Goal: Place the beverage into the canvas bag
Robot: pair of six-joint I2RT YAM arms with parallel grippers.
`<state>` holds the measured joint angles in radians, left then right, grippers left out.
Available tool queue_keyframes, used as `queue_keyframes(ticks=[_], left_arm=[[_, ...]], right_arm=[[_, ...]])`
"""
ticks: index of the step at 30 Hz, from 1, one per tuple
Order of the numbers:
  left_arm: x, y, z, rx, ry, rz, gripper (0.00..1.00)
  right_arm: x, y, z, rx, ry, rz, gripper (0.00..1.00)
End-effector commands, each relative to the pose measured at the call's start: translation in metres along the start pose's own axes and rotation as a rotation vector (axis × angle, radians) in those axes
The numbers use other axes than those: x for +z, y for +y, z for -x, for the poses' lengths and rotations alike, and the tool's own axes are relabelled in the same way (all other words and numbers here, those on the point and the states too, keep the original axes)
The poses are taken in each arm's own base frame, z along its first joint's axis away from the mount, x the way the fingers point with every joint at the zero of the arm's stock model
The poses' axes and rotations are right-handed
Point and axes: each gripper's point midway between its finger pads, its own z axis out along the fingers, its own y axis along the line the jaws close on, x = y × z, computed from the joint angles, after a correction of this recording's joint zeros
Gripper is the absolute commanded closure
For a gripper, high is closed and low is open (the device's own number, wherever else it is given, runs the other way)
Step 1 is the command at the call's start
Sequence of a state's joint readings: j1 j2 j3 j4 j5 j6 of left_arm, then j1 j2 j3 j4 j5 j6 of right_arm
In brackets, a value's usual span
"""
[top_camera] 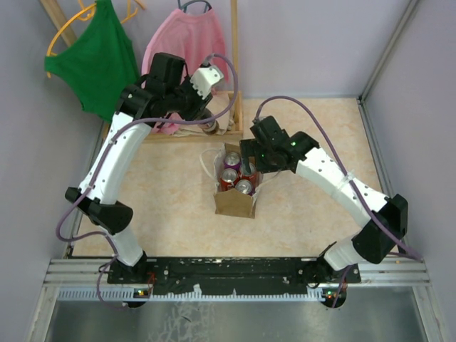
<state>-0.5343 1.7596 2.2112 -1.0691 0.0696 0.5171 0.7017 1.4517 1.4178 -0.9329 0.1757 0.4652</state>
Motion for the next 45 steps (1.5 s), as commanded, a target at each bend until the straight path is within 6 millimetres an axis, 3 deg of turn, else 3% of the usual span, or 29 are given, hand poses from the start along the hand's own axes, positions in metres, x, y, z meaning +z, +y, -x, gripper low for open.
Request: queue_keyframes(ticks=[1,11,19,26,45], left_arm=[[-0.048,0.012,0.077,-0.006,-0.320,0.034,1.00],[-0.074,-0.022,0.085,-0.032,-0.386,-0.103,1.00],[-0.070,-0.041,0.080,-0.038,-0.376,-0.181,1.00],[-0.066,-0.047,0.080,-0.031,-0.375,-0.194,1.00],[-0.058,-0.043,0.108,0.012,-0.489,-0.154,1.00]], right_arm=[[-0.010,-0.004,0.011,0.037,-0.058,0.005,0.01],[-0.014,-0.016,0.017,0.076,-0.090,-0.046,0.01],[-0.010,-0.015,0.015,0.077,-0.079,-0.045,0.01],[-0.010,-0.018,0.010,0.080,-0.074,-0.050,0.01],[-0.008,-0.018,0.009,0.080,-0.067,-0.048,0.01]])
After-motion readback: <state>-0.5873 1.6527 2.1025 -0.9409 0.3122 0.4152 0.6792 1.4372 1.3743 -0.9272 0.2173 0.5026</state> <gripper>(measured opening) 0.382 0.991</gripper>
